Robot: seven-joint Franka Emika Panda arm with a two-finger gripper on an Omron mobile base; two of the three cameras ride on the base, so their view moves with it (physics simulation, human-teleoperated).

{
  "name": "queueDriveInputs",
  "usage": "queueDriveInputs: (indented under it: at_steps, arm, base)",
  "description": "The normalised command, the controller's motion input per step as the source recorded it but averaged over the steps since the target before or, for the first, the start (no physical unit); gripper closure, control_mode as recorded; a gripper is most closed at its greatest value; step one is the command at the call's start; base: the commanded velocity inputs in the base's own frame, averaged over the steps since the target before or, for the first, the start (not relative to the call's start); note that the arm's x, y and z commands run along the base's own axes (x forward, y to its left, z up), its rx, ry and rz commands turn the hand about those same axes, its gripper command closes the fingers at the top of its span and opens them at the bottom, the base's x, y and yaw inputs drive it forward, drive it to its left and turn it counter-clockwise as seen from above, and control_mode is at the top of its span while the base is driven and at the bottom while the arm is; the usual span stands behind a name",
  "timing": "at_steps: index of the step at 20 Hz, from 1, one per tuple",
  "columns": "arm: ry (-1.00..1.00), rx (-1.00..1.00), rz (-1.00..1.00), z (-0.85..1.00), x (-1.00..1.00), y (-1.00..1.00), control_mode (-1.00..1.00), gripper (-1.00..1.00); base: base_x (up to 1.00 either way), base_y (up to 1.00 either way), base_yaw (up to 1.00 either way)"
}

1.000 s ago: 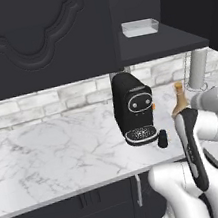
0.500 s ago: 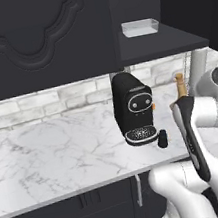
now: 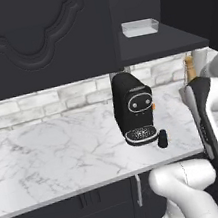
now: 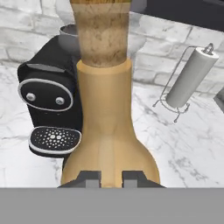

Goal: Pick the oil and vinegar bottle and shaker from the counter and place them in the cabinet.

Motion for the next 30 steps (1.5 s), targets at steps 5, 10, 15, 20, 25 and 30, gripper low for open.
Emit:
queueDriveInputs:
  at_steps: [5, 10, 15, 20, 25, 30]
  arm:
    - [-0.16, 0.00, -0.05, 0.42, -0.11, 0.00, -1.00, 1.00]
    - [-0.21, 0.00, -0.09, 0.51, -0.09, 0.00, -1.00, 1.00]
    - [-0.19, 0.00, -0.13, 0.48, -0.02, 0.00, -1.00, 1.00]
    - [-0.16, 0.00, -0.13, 0.60, 0.00, 0.00, -1.00, 1.00]
    - [-0.14, 0.00, -0.08, 0.48, 0.04, -0.01, -1.00, 1.00]
    - [-0.06, 0.04, -0.01, 0.21, 0.21, -0.05, -1.00, 1.00]
  base:
    - [0.00, 0.00, 0.00]
    - [0.00, 0.00, 0.00]
    - [0.00, 0.00, 0.00]
    - [0.00, 0.00, 0.00]
    - [0.00, 0.00, 0.00]
    - [0.00, 0.00, 0.00]
